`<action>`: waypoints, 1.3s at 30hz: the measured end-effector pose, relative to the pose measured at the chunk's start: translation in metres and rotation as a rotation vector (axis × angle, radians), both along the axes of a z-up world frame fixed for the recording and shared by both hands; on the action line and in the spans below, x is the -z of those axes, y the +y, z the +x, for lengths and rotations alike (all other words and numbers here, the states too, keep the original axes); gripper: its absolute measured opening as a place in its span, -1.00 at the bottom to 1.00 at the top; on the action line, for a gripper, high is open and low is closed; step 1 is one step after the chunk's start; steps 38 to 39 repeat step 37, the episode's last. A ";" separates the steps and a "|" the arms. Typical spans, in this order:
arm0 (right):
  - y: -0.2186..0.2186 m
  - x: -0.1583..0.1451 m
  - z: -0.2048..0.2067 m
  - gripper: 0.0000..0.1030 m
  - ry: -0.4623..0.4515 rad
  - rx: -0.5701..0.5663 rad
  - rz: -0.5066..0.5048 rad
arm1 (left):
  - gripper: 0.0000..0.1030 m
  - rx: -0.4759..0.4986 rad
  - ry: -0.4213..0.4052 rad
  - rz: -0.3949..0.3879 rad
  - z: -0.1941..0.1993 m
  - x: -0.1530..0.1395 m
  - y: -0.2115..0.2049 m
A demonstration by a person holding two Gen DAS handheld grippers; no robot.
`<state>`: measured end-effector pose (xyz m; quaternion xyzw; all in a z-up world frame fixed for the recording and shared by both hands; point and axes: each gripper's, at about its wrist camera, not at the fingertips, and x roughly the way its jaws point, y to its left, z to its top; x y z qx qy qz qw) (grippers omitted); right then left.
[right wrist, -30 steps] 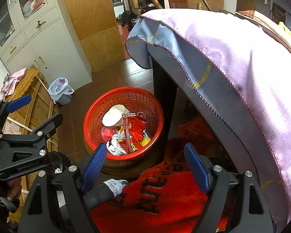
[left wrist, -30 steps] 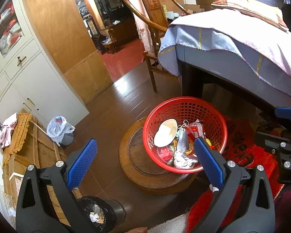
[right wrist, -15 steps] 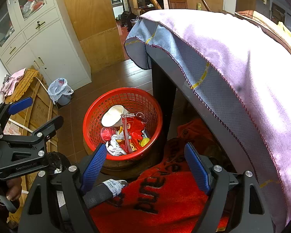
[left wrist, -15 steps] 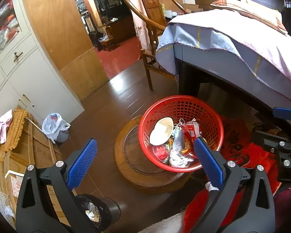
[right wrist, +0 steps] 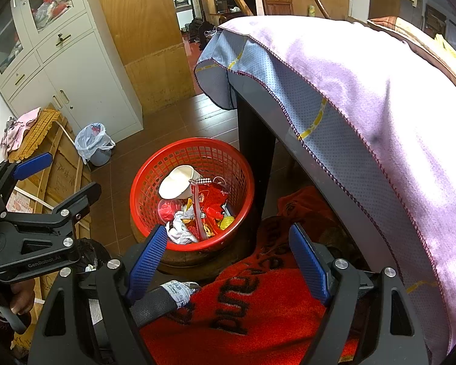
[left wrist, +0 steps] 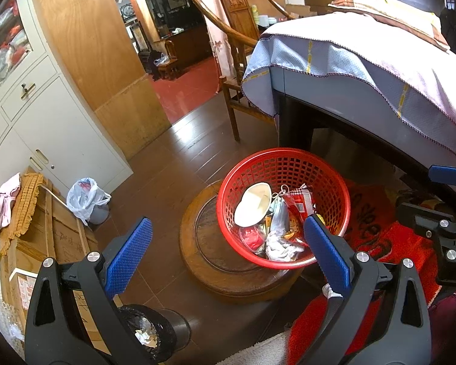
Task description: Collect trash
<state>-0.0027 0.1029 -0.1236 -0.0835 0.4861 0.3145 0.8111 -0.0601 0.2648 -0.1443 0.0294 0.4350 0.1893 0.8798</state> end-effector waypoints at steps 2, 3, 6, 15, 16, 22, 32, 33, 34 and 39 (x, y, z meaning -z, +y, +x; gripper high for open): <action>0.000 0.000 0.000 0.57 0.000 0.000 0.000 | 0.87 -0.001 0.000 0.000 0.000 0.000 0.000; 0.000 0.000 0.001 0.57 0.000 0.000 0.001 | 0.87 -0.001 0.000 0.000 0.000 0.000 0.000; 0.000 0.000 0.001 0.57 0.000 0.000 0.000 | 0.87 -0.001 0.000 -0.001 0.000 0.000 0.000; 0.000 0.000 0.000 0.57 0.000 0.000 0.000 | 0.87 -0.002 0.002 0.000 0.000 0.001 0.000; 0.000 0.000 0.000 0.57 -0.001 0.000 0.001 | 0.87 -0.001 0.002 0.000 0.000 0.000 0.000; 0.000 0.000 0.000 0.57 0.000 0.000 0.000 | 0.87 0.000 0.004 -0.001 -0.001 0.001 -0.001; -0.001 0.000 0.000 0.57 -0.001 0.000 0.001 | 0.87 -0.010 0.012 0.009 -0.003 0.005 -0.001; -0.001 0.000 0.000 0.57 -0.001 0.000 0.001 | 0.87 -0.010 0.013 0.011 -0.003 0.006 0.000; -0.001 0.000 0.000 0.57 0.000 0.000 0.001 | 0.87 -0.010 0.012 0.012 -0.004 0.005 0.000; -0.001 0.001 0.000 0.57 0.000 0.000 0.001 | 0.87 -0.009 0.012 0.010 -0.004 0.005 0.000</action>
